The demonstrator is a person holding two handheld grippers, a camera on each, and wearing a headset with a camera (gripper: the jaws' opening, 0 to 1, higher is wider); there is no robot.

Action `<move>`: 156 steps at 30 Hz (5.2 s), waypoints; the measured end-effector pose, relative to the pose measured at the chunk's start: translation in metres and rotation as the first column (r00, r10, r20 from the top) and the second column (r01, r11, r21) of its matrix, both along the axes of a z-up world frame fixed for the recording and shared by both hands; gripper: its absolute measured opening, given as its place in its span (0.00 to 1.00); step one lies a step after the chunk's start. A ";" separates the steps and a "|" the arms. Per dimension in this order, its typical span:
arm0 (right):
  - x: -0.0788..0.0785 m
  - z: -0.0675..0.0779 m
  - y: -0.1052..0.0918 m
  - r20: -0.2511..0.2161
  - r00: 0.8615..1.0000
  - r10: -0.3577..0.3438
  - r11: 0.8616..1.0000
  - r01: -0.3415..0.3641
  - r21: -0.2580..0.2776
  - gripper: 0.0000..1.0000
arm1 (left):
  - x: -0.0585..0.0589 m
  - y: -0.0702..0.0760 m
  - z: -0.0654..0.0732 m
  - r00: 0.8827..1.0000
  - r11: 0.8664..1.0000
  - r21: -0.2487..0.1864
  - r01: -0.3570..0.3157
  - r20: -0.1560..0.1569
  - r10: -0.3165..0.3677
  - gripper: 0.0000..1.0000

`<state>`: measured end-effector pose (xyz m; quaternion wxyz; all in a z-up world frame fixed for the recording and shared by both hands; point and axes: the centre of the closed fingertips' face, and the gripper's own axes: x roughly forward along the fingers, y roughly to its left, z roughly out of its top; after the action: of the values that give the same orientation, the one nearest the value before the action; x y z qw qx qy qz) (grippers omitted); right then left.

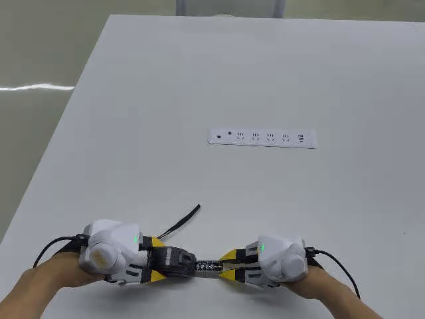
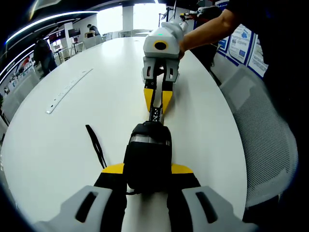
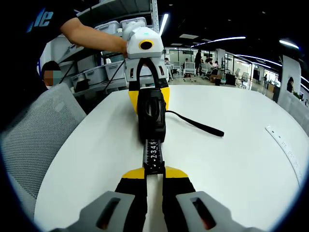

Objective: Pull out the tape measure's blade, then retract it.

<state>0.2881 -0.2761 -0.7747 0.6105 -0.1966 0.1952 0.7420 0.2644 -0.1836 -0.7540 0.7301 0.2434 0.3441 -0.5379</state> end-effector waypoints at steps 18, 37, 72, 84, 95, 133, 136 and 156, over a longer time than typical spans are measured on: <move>0.001 0.001 -0.007 -0.007 1.000 -0.004 1.000 0.004 0.001 0.08 | 0.000 -0.001 0.001 1.000 1.000 0.002 0.002 -0.003 -0.002 0.27; 0.002 0.002 -0.015 -0.017 1.000 -0.014 1.000 0.014 0.001 0.08 | -0.001 0.000 0.001 1.000 1.000 0.001 0.002 -0.006 -0.002 0.27; 0.006 0.002 -0.034 -0.023 0.999 -0.022 1.000 0.022 0.001 0.08 | 0.001 -0.001 0.000 1.000 1.000 0.002 0.007 -0.008 -0.007 0.27; 0.008 0.001 -0.042 -0.028 0.999 -0.024 1.000 0.023 -0.006 0.08 | 0.001 -0.002 0.001 1.000 1.000 0.001 0.007 -0.010 -0.007 0.27; 0.010 0.001 -0.049 -0.031 0.999 -0.025 1.000 0.025 -0.009 0.08 | 0.001 -0.002 0.000 1.000 1.000 0.001 0.006 -0.012 -0.006 0.27; 0.015 0.000 -0.071 -0.042 0.999 -0.032 0.999 0.031 -0.012 0.08 | 0.000 -0.003 0.000 1.000 1.000 0.003 0.006 -0.016 -0.006 0.27; 0.015 0.000 -0.073 -0.042 0.999 -0.033 0.999 0.033 -0.012 0.08 | 0.000 -0.004 0.000 1.000 1.000 0.003 0.007 -0.016 -0.007 0.27; 0.018 0.000 -0.085 -0.043 0.998 -0.038 0.999 0.038 -0.018 0.08 | 0.001 -0.004 0.000 1.000 1.000 0.005 0.007 -0.018 -0.007 0.27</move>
<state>0.3060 -0.3610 -0.7743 0.6184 -0.1820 0.2184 0.7327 0.2655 -0.1877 -0.7537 0.7244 0.2415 0.3512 -0.5417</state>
